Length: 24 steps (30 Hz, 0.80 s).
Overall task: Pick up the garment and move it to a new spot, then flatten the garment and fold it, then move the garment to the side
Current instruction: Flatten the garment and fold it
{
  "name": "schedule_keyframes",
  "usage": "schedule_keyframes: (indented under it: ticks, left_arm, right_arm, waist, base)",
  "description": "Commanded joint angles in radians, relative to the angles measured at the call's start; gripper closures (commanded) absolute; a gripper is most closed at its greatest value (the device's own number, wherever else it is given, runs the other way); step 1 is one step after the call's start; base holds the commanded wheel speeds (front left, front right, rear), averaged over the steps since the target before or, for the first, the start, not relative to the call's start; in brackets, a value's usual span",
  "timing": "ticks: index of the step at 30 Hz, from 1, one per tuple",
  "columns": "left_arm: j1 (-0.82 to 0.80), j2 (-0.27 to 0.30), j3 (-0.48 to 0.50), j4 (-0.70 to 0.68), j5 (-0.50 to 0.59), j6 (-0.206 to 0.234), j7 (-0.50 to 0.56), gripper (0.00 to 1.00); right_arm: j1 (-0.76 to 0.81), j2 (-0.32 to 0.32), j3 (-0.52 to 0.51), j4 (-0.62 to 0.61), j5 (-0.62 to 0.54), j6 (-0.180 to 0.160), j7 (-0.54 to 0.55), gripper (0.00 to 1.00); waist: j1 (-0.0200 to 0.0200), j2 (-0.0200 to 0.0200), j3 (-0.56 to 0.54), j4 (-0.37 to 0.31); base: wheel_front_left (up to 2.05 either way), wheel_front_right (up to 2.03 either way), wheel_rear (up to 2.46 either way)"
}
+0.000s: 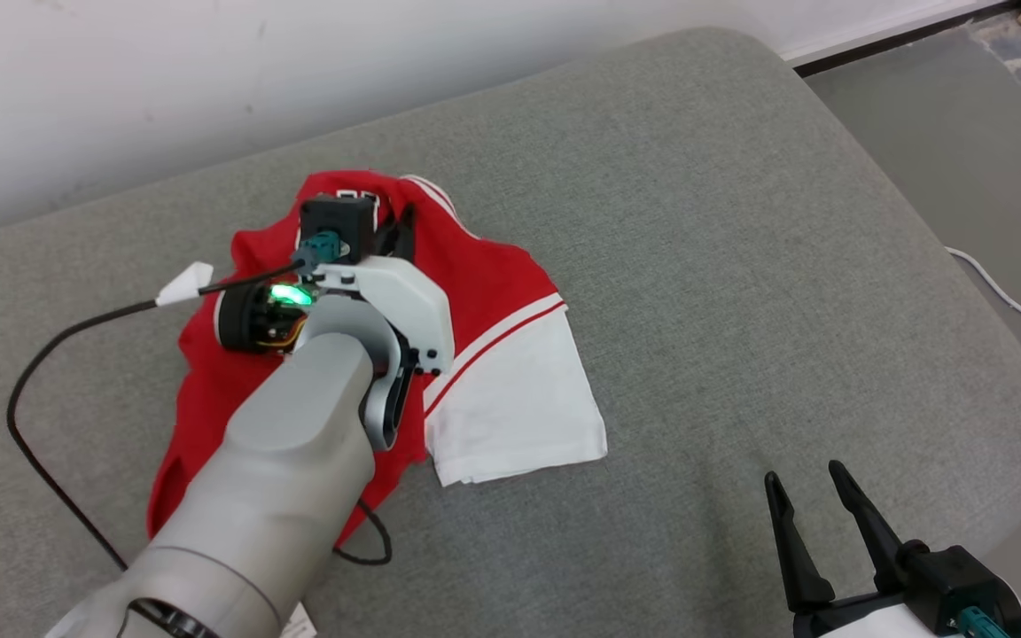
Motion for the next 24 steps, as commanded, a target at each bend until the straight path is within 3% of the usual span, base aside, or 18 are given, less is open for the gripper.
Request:
schedule_keyframes:
  ticks: [1,7,11,17,24]
  left_arm:
    - [0.004,-0.001,-0.004,0.016,-0.003,-0.015,-0.002,0.0]
    - [0.047,-0.011,-0.001,-0.014,-0.021,-0.093,-0.014,0.0]
    - [0.135,0.003,0.049,-0.167,0.023,-0.1,-0.011,0.0]
    - [0.308,0.055,0.096,-0.379,0.122,-0.077,-0.012,0.0]
    - [0.585,0.129,0.175,-0.644,0.252,-0.016,-0.012,0.0]
  right_arm:
    - [-0.002,0.0,-0.006,0.004,0.002,-0.002,0.001,0.0]
    - [0.011,-0.001,-0.041,-0.012,-0.011,-0.002,0.001,0.0]
    - [0.029,-0.007,-0.076,-0.03,-0.032,-0.002,0.001,0.0]
    - [0.055,-0.022,-0.114,-0.057,-0.058,-0.002,0.001,0.0]
    - [0.098,-0.049,-0.157,-0.086,-0.082,-0.002,0.001,0.0]
  waist:
    - [-0.0001,-0.0001,-0.008,0.011]
    - [-0.0001,-0.0001,-0.045,0.082]
    - [-0.0001,-0.0001,-0.087,0.144]
    - [-0.0001,-0.0001,-0.146,0.217]
    - [-0.0001,-0.0001,-0.219,0.309]
  base:
    - [0.0,0.0,0.0]
    - [0.0,0.0,0.0]
    - [0.0,0.0,0.0]
    - [0.0,0.0,0.0]
    - [0.0,0.0,0.0]
